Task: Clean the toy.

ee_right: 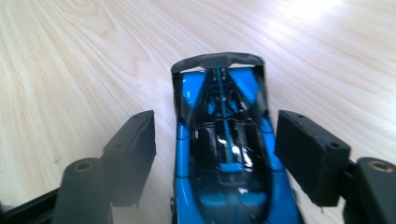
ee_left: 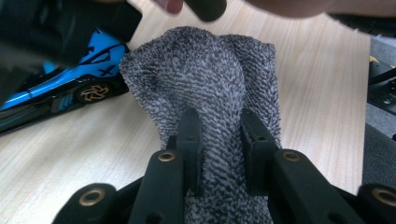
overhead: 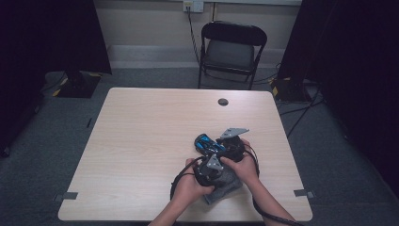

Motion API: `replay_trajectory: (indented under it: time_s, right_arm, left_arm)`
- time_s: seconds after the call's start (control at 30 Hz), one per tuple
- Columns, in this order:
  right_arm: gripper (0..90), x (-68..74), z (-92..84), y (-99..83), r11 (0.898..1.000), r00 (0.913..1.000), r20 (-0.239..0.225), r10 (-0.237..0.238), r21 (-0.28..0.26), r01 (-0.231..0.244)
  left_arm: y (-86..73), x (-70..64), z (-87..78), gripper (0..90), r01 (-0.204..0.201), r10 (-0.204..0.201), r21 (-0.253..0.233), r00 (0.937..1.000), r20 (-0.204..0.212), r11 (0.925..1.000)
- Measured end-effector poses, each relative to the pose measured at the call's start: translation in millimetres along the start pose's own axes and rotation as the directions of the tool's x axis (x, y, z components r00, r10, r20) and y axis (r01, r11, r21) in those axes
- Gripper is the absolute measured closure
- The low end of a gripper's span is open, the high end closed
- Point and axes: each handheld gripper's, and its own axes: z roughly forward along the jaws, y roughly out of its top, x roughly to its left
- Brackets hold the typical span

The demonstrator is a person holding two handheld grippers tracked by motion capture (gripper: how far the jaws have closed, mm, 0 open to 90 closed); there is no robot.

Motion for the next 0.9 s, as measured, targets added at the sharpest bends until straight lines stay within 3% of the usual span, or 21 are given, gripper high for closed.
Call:
replay_trajectory:
  time_s: [0.1,0.23,0.47,0.57,0.73,0.83,0.9]
  right_arm:
    - [27.8,-4.6,-10.5,-0.5,1.000,0.9999,0.013,-0.006,0.009,0.006]
    - [28.0,-13.2,-31.1,-9.8,0.999,0.9968,0.072,-0.034,0.022,0.033]
    - [27.9,-27.3,-69.2,-40.2,1.000,0.9906,0.136,-0.001,0.012,-0.001]
    - [28.2,-32.6,-85.3,-52.7,0.999,0.9858,0.160,0.052,0.000,-0.053]
    - [29.6,-37.9,-107.9,-66.9,0.996,0.9766,0.198,0.084,-0.011,-0.084]
    - [29.8,-38.9,-121.0,-74.9,0.995,0.9702,0.220,0.102,-0.033,-0.097]
    - [29.6,-39.1,-126.3,-78.5,0.993,0.9693,0.217,0.115,-0.046,-0.107]
  left_arm:
    - [2.6,0.3,0.4,73.0,-0.011,0.011,0.002,0.9999,-0.002,0.9999]
    - [7.3,-1.3,4.5,73.0,-0.010,0.010,-0.006,0.9999,0.014,0.9999]
    - [20.5,0.9,17.4,73.0,-0.023,0.023,0.001,0.9994,0.026,0.9997]
    - [29.0,1.9,24.1,73.0,-0.030,0.031,-0.004,0.9992,0.027,0.9995]
    - [48.7,7.9,37.7,72.9,-0.036,0.036,0.004,0.9993,0.014,0.9993]
    - [60.2,11.8,50.0,72.8,-0.020,0.019,0.010,0.9998,0.003,0.9998]
    - [67.2,16.1,57.9,72.8,-0.025,0.025,0.016,0.9993,-0.028,0.9996]
